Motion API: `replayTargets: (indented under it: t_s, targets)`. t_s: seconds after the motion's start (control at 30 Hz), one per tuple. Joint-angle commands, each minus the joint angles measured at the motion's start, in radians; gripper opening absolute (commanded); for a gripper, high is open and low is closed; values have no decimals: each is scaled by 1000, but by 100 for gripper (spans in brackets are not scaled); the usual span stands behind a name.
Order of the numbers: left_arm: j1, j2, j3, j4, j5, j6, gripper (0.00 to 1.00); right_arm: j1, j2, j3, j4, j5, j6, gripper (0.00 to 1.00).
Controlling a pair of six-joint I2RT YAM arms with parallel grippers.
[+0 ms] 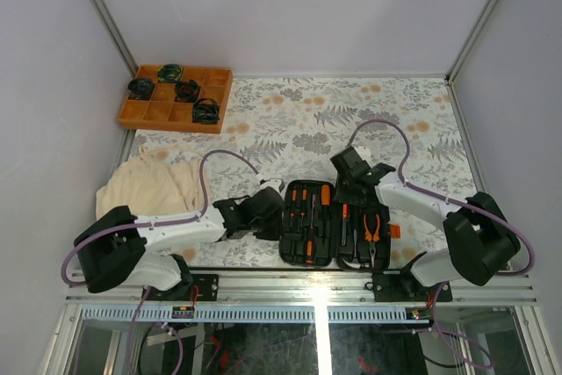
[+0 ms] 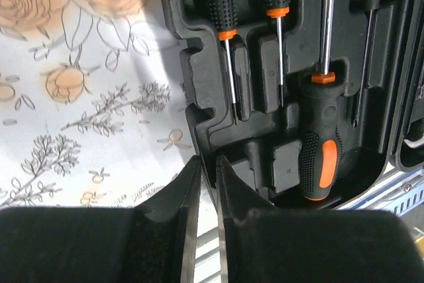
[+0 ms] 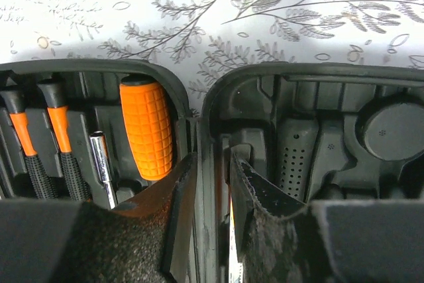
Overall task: Sort the tools into containers
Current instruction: Move the storage box to the center of the board.
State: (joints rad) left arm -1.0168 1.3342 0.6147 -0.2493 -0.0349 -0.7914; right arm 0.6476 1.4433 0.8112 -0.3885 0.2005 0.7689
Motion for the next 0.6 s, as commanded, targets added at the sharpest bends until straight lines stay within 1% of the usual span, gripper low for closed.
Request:
replayTargets:
  t_s: [0.0,0.17,0.37,0.5,0.57]
  targets:
    - [62,95,18,-8,-20,134,2,-26,-40,-33,23,34,37,34]
    - [121,177,93,-7,-11,208,2,-44,-46,-37,25,30,40,35]
    - [167,259,174,-5,-18,282,3,-71,-80,-35,13,65,46,37]
    - [176,272,217,-19,-26,310,9,-84,-115,-9,5,90,43,39]
    - [177,253,227,-24,-28,315,14,-84,-140,5,5,101,38,41]
